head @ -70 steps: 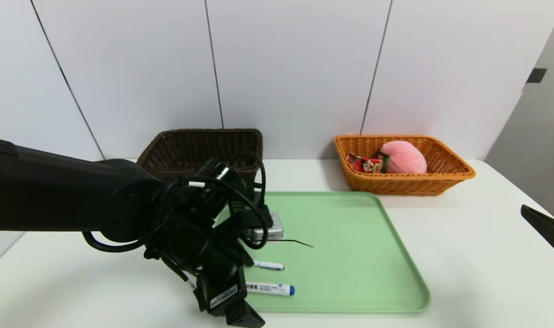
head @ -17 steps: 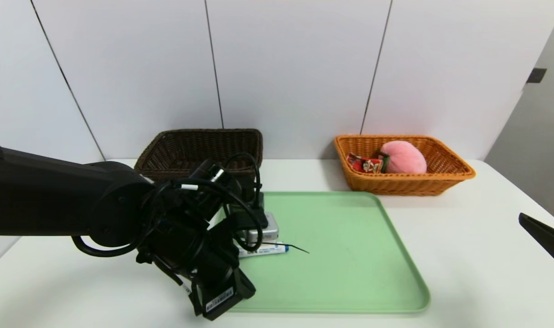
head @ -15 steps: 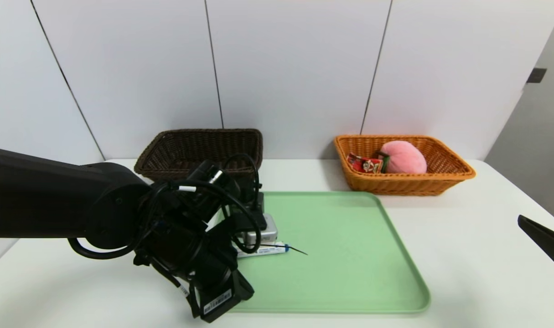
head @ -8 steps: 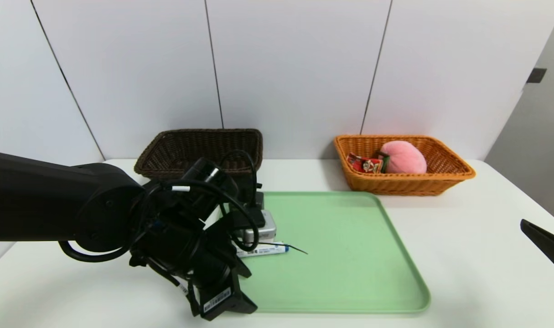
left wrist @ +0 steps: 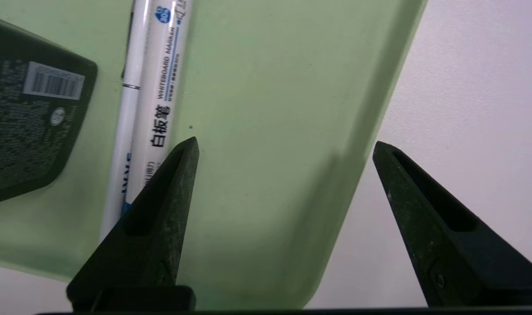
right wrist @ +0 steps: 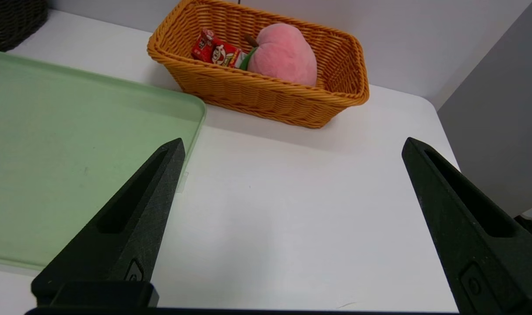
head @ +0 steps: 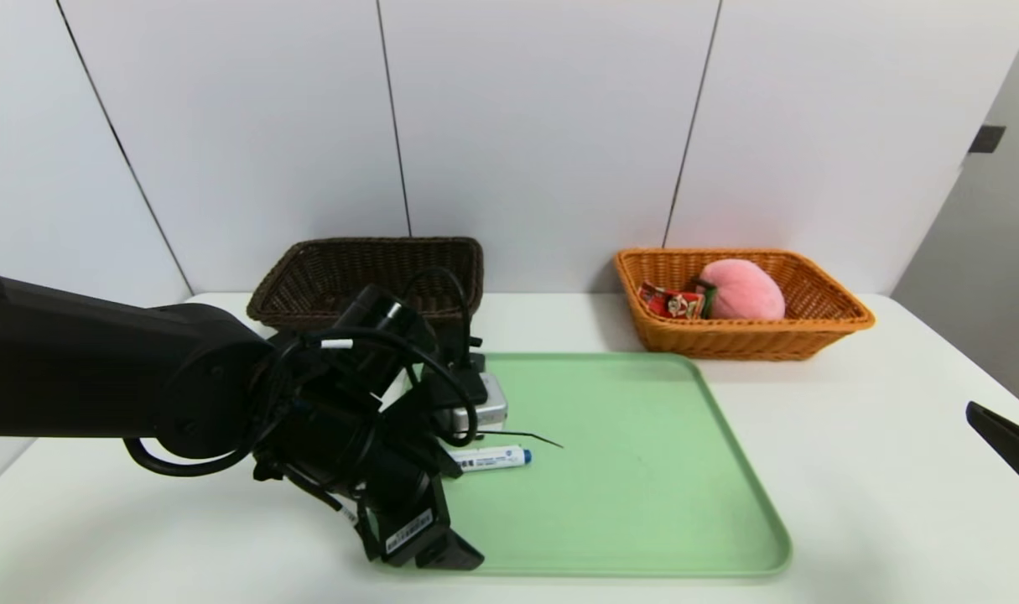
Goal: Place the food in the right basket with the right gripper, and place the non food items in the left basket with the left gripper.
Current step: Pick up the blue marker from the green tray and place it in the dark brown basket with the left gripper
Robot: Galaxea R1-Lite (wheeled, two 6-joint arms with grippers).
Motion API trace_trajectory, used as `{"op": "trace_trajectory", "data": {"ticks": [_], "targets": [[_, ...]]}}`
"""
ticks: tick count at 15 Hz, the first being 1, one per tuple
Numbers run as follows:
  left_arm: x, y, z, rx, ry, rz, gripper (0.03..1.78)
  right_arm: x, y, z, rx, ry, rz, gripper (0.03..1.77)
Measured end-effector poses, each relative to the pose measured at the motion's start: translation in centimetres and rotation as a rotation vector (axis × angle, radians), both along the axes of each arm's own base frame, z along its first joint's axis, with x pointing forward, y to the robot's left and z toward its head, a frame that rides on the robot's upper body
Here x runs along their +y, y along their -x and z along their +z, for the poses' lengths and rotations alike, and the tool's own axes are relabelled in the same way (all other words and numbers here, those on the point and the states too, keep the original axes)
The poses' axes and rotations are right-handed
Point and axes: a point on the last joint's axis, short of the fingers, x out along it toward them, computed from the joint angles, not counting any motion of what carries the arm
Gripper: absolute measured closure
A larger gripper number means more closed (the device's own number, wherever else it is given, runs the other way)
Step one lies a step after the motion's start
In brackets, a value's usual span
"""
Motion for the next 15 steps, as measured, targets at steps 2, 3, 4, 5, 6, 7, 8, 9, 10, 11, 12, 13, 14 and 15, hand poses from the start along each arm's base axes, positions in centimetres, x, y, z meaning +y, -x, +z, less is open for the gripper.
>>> {"op": "trace_trajectory", "data": {"ticks": [2, 3, 4, 5, 6, 7, 8, 9, 10, 11, 12, 13, 14, 15], "targets": [[0.1, -0.8, 0.0, -0.026, 0.016, 0.019, 0.32, 0.0, 0.0, 0.0, -0.001, 0.0, 0.002, 0.09], [0.0, -1.6, 0.3, -0.056, 0.039, 0.033, 0.3, 0.0, 0.1, 0.0, -0.003, 0.0, 0.002, 0.09], [0.1, -2.2, 0.5, -0.073, 0.052, 0.046, 0.28, 0.0, 0.1, 0.0, -0.002, 0.0, 0.002, 0.09], [0.2, -2.5, 0.2, -0.068, 0.048, 0.05, 0.25, 0.0, 0.1, 0.0, -0.003, 0.0, 0.002, 0.09], [0.2, -2.5, -0.1, -0.062, 0.041, 0.049, 0.24, 0.0, 0.2, -0.1, -0.003, 0.0, 0.002, 0.09], [0.2, -2.5, -0.4, -0.053, 0.035, 0.05, 0.22, 0.0, 0.2, -0.1, -0.004, 0.0, 0.002, 0.09], [0.2, -2.6, -0.6, -0.045, 0.03, 0.052, 0.21, 0.0, 0.2, -0.1, -0.003, 0.0, 0.002, 0.09], [0.2, -2.7, -0.9, -0.039, 0.026, 0.053, 0.19, 0.0, 0.2, -0.1, -0.003, 0.0, 0.002, 0.09], [0.2, -2.7, -1.0, -0.034, 0.024, 0.055, 0.18, 0.0, 0.2, -0.1, -0.002, 0.0, 0.002, 0.09], [0.2, -2.8, -1.2, -0.031, 0.021, 0.055, 0.17, 0.0, 0.2, -0.1, -0.002, 0.001, 0.002, 0.09], [0.1, -2.8, -1.3, -0.028, 0.019, 0.054, 0.17, 0.0, 0.2, -0.1, -0.001, 0.001, 0.002, 0.09], [0.1, -2.9, -1.4, -0.025, 0.016, 0.054, 0.16, 0.0, 0.1, -0.1, 0.0, 0.001, 0.003, 0.09], [0.1, -2.9, -1.5, -0.022, 0.014, 0.053, 0.15, 0.0, 0.1, -0.1, 0.001, 0.001, 0.003, 0.09], [0.0, -3.0, -1.7, -0.021, 0.013, 0.052, 0.15, 0.0, 0.1, -0.1, 0.003, 0.001, 0.003, 0.09]]}}
